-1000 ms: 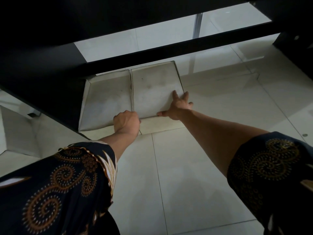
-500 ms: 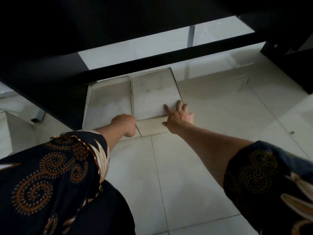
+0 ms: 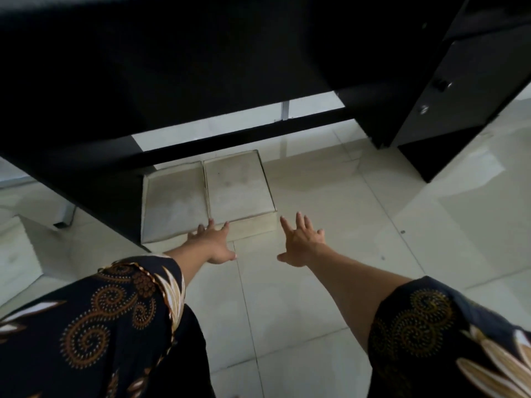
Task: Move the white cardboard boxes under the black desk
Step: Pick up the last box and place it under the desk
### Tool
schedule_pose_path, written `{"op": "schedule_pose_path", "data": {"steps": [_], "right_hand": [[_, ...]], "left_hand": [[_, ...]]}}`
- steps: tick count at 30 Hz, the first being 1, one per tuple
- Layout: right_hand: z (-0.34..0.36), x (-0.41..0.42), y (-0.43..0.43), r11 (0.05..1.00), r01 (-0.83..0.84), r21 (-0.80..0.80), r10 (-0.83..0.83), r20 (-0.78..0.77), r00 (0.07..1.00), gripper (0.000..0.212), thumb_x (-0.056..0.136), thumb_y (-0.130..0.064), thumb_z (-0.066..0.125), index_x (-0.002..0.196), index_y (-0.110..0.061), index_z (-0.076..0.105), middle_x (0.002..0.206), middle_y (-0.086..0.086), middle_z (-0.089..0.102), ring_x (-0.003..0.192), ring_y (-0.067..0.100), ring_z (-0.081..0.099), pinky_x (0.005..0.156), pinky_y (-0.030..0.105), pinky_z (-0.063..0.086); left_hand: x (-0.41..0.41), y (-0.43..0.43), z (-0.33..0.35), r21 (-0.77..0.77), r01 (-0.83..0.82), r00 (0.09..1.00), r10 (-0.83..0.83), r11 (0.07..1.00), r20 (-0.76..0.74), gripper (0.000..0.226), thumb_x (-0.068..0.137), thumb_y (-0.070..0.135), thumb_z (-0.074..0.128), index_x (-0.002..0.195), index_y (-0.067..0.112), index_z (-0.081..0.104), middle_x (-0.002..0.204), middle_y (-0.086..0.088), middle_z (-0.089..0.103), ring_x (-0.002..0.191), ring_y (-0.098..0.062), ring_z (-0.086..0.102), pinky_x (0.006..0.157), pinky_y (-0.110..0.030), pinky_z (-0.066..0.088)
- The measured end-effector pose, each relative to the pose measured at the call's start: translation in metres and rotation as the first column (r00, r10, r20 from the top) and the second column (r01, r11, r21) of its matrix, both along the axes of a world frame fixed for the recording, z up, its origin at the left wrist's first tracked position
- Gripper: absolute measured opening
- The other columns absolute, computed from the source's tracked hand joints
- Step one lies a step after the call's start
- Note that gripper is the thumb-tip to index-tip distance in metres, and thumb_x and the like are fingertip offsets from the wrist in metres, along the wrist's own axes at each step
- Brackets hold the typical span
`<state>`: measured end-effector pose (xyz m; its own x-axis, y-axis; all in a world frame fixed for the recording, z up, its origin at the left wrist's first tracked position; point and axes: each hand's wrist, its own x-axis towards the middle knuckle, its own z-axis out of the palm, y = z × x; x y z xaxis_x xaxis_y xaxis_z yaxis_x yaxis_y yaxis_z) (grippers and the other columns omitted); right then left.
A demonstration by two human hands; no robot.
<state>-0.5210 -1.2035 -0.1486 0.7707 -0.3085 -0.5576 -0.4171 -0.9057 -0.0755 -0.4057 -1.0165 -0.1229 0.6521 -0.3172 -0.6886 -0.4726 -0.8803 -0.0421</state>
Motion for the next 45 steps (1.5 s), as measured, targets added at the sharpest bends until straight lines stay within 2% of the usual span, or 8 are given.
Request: {"op": "schedule_pose_path", "data": {"steps": [6, 12, 16, 21, 29, 35, 40, 45], "right_hand": [[0.17, -0.065, 0.017, 0.997, 0.047, 0.06, -0.047, -0.011, 0.999, 0.098, 0.093, -0.053, 0.059, 0.161, -0.022, -0.004, 0.166, 0.017, -0.017, 0.155, 0.033, -0.007, 0.119, 0.059, 0.02], [0.346, -0.12, 0.051, 0.996, 0.003, 0.087, 0.002, -0.06, 0.998, 0.097, 0.092, -0.053, 0.06, 0.16, -0.021, -0.002, 0.167, 0.016, -0.017, 0.155, 0.031, -0.007, 0.119, 0.058, 0.021], [0.426, -0.131, 0.078, 0.99, -0.046, 0.133, 0.049, -0.019, 0.999, 0.096, 0.093, -0.05, 0.06, 0.161, -0.022, -0.002, 0.167, 0.015, -0.017, 0.156, 0.031, -0.008, 0.12, 0.057, 0.018], [0.49, -0.109, 0.11, 0.97, -0.216, 0.115, 0.205, 0.099, 0.974, 0.094, 0.093, -0.051, 0.06, 0.16, -0.023, 0.0, 0.167, 0.015, -0.014, 0.156, 0.033, -0.006, 0.12, 0.056, 0.019], [0.54, -0.067, 0.186, 0.915, -0.399, 0.058, 0.379, 0.213, 0.901, 0.096, 0.091, -0.052, 0.064, 0.16, -0.024, 0.002, 0.168, 0.014, -0.011, 0.156, 0.034, -0.004, 0.12, 0.055, 0.021], [0.553, -0.034, 0.258, 0.875, -0.482, 0.039, 0.462, 0.225, 0.858, 0.099, 0.089, -0.05, 0.066, 0.16, -0.024, 0.003, 0.167, 0.013, -0.012, 0.156, 0.031, -0.006, 0.12, 0.056, 0.02], [0.554, -0.004, 0.355, 0.853, -0.521, 0.03, 0.503, 0.222, 0.835, 0.098, 0.088, -0.05, 0.067, 0.159, -0.024, 0.005, 0.168, 0.012, -0.012, 0.156, 0.029, -0.006, 0.12, 0.055, 0.022], [0.551, 0.021, 0.464, 0.817, -0.574, 0.053, 0.549, 0.233, 0.803, 0.099, 0.088, -0.05, 0.069, 0.158, -0.024, 0.004, 0.168, 0.013, -0.012, 0.156, 0.031, -0.004, 0.12, 0.055, 0.023]], "left_hand": [[-0.08, 0.021, 0.156, -0.035, -0.107, 0.993, 0.106, 0.994, -0.046, 0.1, 0.087, 0.065, 0.056, 0.158, 0.031, -0.007, 0.166, -0.009, -0.016, 0.153, -0.035, -0.006, 0.122, -0.052, 0.008], [-0.14, 0.042, 0.33, -0.099, -0.223, 0.974, 0.217, 0.97, -0.064, 0.098, 0.089, 0.062, 0.055, 0.158, 0.031, -0.006, 0.166, -0.01, -0.012, 0.153, -0.035, -0.003, 0.12, -0.052, 0.012], [-0.166, 0.066, 0.411, -0.135, -0.333, 0.942, 0.334, 0.933, -0.014, 0.095, 0.089, 0.061, 0.054, 0.158, 0.03, -0.004, 0.167, -0.009, -0.007, 0.153, -0.035, -0.002, 0.121, -0.052, 0.014], [-0.173, 0.1, 0.481, -0.176, -0.465, 0.871, 0.484, 0.868, 0.084, 0.092, 0.092, 0.057, 0.055, 0.158, 0.03, -0.003, 0.167, -0.011, -0.005, 0.153, -0.037, 0.0, 0.12, -0.053, 0.013], [-0.173, 0.195, 0.526, -0.217, -0.627, 0.734, 0.66, 0.749, 0.16, 0.094, 0.092, 0.056, 0.055, 0.158, 0.031, -0.007, 0.167, -0.01, -0.009, 0.153, -0.037, -0.004, 0.121, -0.053, 0.012], [-0.163, 0.286, 0.536, -0.228, -0.67, 0.683, 0.707, 0.706, 0.184, 0.096, 0.092, 0.06, 0.051, 0.157, 0.029, -0.012, 0.167, -0.012, -0.01, 0.152, -0.038, -0.002, 0.12, -0.053, 0.013], [-0.147, 0.386, 0.528, -0.23, -0.719, 0.629, 0.755, 0.656, 0.188, 0.097, 0.09, 0.061, 0.052, 0.158, 0.029, -0.009, 0.167, -0.012, -0.004, 0.152, -0.038, -0.001, 0.119, -0.053, 0.016], [-0.137, 0.478, 0.513, -0.211, -0.756, 0.6, 0.785, 0.619, 0.151, 0.094, 0.092, 0.059, 0.05, 0.158, 0.027, -0.009, 0.166, -0.014, -0.009, 0.152, -0.041, -0.003, 0.12, -0.055, 0.014]]}}
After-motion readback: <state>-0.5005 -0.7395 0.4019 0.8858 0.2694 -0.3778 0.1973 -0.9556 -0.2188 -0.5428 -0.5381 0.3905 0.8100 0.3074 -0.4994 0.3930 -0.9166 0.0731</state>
